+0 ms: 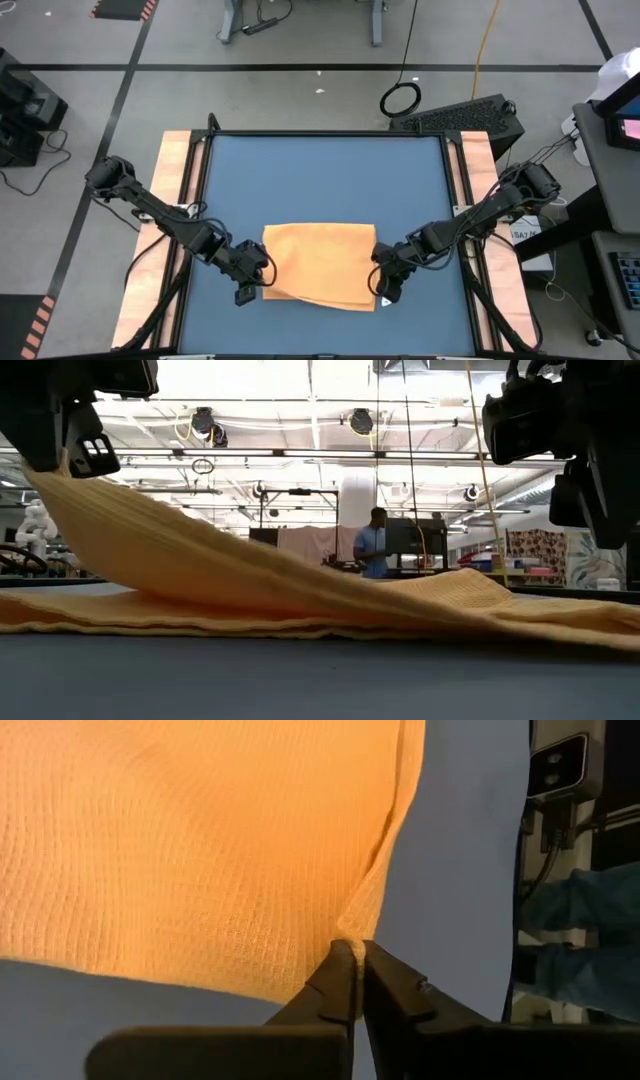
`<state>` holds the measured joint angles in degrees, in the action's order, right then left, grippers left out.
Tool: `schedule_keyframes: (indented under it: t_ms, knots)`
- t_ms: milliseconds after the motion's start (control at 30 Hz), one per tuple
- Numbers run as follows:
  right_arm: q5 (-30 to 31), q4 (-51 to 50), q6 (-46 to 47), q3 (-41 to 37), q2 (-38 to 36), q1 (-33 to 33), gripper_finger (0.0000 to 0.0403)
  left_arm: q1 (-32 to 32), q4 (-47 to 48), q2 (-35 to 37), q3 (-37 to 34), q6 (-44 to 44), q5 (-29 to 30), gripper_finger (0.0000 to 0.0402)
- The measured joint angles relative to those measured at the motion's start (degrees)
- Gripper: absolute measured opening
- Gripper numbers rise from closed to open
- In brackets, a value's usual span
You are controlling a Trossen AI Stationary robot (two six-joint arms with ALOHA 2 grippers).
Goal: Roll towel
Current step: Roll the yellow towel
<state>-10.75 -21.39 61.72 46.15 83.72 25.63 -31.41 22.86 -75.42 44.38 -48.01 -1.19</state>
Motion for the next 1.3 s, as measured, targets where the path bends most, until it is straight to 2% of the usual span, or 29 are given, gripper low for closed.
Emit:
schedule_keyframes:
  t_ms: [167, 267, 400, 533, 667, 767, 900, 1133, 1300]
  knots:
    - [0.15, 2.32, -0.01, 0.00, 0.00, 0.62, 0.0139, -0.24, 0.24, 0.00, 0.00, -0.25, 0.49, 0.0031]
    - [2.38, 6.07, -4.59, 0.00, 0.00, 3.41, 0.0140, -0.25, 0.26, 0.00, 0.00, -0.77, 0.68, 0.0033]
    - [11.85, 9.59, -13.70, 0.00, 0.00, 8.69, 0.0150, -0.22, 0.45, 0.00, 0.00, -0.76, 0.90, 0.0034]
    - [20.46, 10.49, -21.55, 0.02, 0.05, 12.56, 0.0192, -0.22, 0.45, 0.00, 0.00, -0.77, 0.97, 0.0033]
    - [21.09, 10.31, -25.19, 0.02, 2.48, 13.47, 0.0238, -0.22, 0.43, 0.00, 0.00, -0.77, 1.11, 0.0033]
    - [19.72, 12.82, -28.04, 0.02, 5.63, 14.45, 0.0253, -0.22, 0.43, 0.00, 0.00, -0.75, 1.31, 0.0033]
    - [19.88, 19.50, -31.64, 0.09, 10.21, 15.12, 0.0255, -0.22, 0.41, 0.00, 0.00, -0.79, 1.29, 0.0033]
    - [24.39, 23.39, -30.91, 0.07, 16.82, 15.37, 0.0254, -0.22, 0.37, 0.00, 0.04, -1.10, 1.29, 0.0033]
    - [24.37, 23.79, -31.04, 0.15, 18.63, 15.37, 0.0224, -0.22, 0.34, 0.00, 0.04, -1.04, 1.29, 0.0033]
